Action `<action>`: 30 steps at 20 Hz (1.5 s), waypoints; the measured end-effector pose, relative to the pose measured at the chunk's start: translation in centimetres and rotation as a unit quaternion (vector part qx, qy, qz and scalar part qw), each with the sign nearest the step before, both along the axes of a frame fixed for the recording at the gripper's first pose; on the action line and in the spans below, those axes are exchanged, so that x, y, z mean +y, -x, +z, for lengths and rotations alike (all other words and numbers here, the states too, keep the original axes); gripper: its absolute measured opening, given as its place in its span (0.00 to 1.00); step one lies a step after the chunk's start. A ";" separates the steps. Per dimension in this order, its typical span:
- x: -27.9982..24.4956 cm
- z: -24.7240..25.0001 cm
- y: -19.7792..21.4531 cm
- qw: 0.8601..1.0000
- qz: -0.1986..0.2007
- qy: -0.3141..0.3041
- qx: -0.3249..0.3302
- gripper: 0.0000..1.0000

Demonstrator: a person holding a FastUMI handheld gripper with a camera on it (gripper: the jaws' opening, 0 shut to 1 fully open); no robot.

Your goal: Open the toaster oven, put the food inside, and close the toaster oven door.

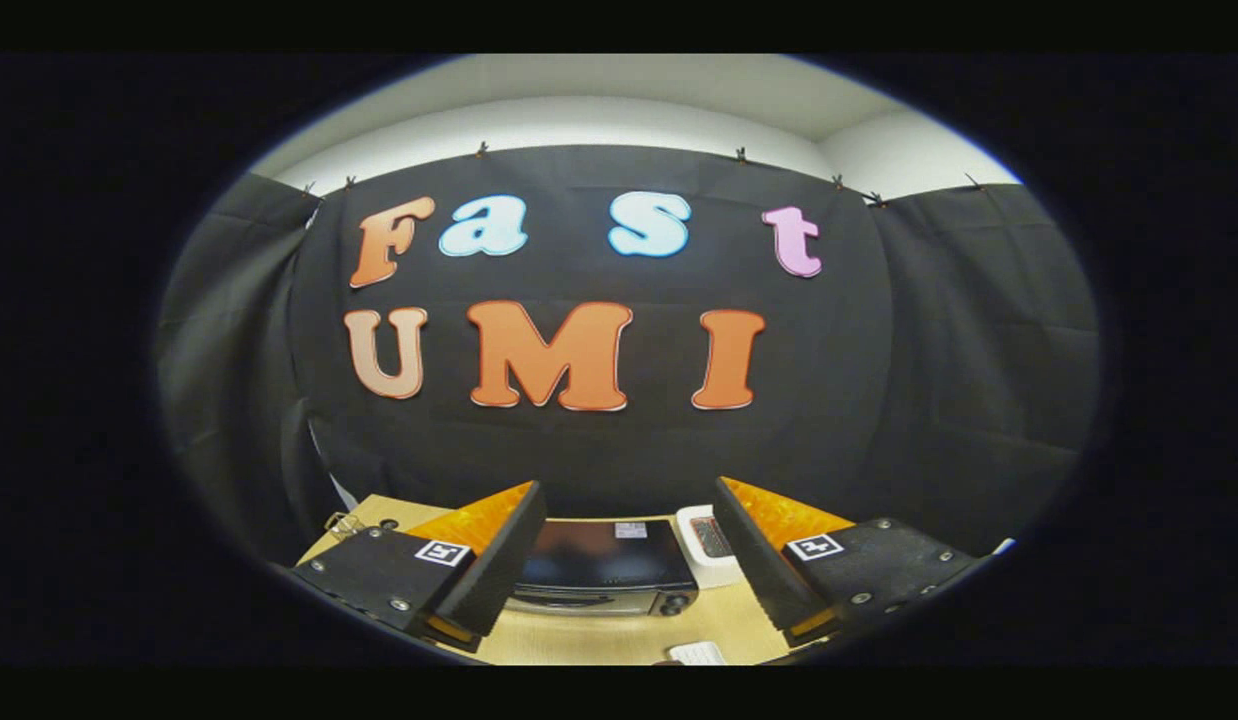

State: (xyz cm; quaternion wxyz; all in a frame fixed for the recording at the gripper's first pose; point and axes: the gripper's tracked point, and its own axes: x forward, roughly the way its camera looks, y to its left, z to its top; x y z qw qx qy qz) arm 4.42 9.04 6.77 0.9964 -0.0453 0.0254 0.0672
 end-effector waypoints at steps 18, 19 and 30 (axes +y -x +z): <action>0.9 3.3 4.6 0.998 0.028 -0.027 -0.041 0.99; 0.9 3.3 4.7 0.998 0.028 -0.027 -0.042 0.99; -0.6 3.4 5.3 0.998 0.014 -0.034 -0.045 0.99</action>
